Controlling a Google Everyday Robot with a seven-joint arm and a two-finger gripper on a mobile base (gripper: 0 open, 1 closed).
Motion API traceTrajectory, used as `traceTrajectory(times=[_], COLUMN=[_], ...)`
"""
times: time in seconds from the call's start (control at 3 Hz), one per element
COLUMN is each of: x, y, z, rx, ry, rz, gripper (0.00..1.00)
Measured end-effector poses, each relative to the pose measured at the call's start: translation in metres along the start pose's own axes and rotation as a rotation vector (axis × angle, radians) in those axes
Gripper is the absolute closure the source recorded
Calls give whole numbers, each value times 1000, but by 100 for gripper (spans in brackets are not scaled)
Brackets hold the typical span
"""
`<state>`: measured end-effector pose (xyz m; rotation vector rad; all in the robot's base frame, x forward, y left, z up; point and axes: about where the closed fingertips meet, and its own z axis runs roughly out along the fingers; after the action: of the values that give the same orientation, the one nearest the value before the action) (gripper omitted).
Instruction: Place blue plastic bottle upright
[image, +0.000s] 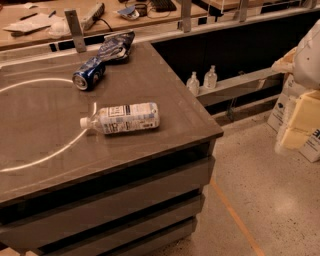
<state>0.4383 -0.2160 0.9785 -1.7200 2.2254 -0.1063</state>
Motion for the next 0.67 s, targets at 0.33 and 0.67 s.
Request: traceTrajectory(times=[0.33,0.67], x=[0,-32], y=[0,-14], z=[0,12], rx=[0,2], ry=[0,-52], rz=[0,-14], gripper=[0,0])
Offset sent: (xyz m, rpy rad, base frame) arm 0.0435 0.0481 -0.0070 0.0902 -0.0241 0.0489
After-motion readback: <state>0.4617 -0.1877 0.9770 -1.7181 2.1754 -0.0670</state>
